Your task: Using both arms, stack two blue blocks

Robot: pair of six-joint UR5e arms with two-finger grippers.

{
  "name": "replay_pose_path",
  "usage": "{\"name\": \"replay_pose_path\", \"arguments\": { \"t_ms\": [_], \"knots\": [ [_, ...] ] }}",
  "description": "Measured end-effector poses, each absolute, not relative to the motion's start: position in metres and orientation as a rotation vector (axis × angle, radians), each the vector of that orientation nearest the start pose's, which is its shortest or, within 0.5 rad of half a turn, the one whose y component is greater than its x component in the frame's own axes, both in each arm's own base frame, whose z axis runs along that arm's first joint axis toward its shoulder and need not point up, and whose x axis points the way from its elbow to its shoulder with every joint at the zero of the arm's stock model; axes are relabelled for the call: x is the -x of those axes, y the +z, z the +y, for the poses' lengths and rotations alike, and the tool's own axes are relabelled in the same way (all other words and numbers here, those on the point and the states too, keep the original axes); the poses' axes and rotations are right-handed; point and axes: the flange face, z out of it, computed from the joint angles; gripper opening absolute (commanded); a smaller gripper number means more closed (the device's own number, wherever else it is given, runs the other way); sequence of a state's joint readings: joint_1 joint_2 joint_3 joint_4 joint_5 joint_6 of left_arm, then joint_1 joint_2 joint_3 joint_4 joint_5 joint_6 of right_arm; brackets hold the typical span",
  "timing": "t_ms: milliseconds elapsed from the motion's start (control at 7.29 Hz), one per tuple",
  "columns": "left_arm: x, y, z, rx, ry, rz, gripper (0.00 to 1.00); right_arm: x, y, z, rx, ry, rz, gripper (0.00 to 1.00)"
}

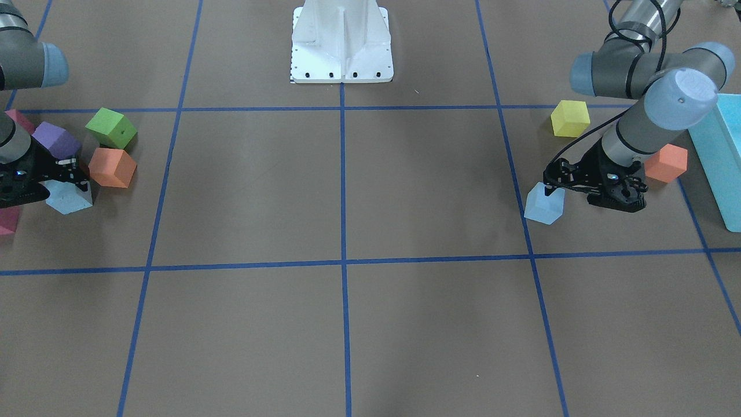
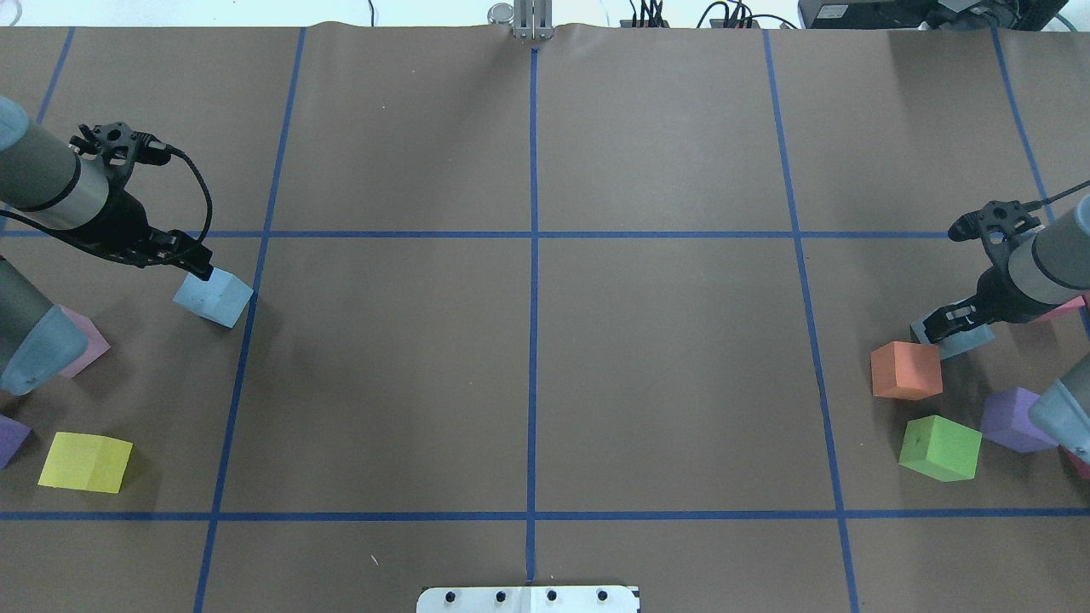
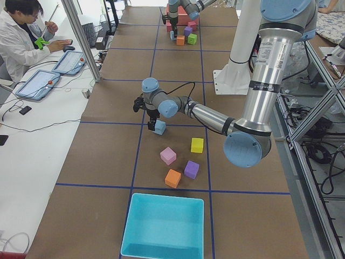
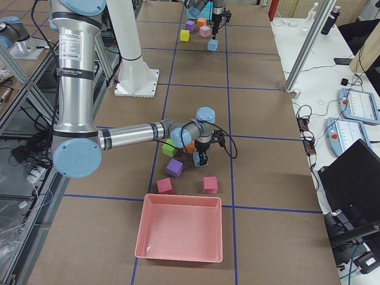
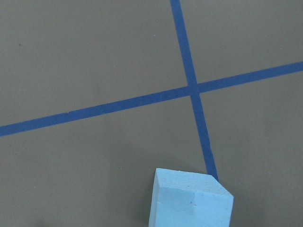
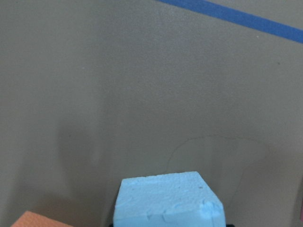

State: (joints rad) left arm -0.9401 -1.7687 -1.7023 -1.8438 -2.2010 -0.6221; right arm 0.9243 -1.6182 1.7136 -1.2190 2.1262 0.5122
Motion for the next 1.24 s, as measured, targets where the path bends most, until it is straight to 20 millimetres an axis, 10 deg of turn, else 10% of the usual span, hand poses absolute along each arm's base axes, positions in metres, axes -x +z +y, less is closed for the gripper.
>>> {"name": "replay_pose_path", "arguments": {
  "t_ms": [961,1235],
  "knots": [
    [-0.296,0.467,-0.511,-0.114,0.185,0.816,0.99,0.239,0.566,-0.454,-0.091,-0.264,-0.718,0.50],
    [-0.298,0.465,-0.510,-0.118,0.184,0.819,0.99,0.214,0.541,-0.462,-0.113,-0.232,-0.764,0.50]
  ]
}}
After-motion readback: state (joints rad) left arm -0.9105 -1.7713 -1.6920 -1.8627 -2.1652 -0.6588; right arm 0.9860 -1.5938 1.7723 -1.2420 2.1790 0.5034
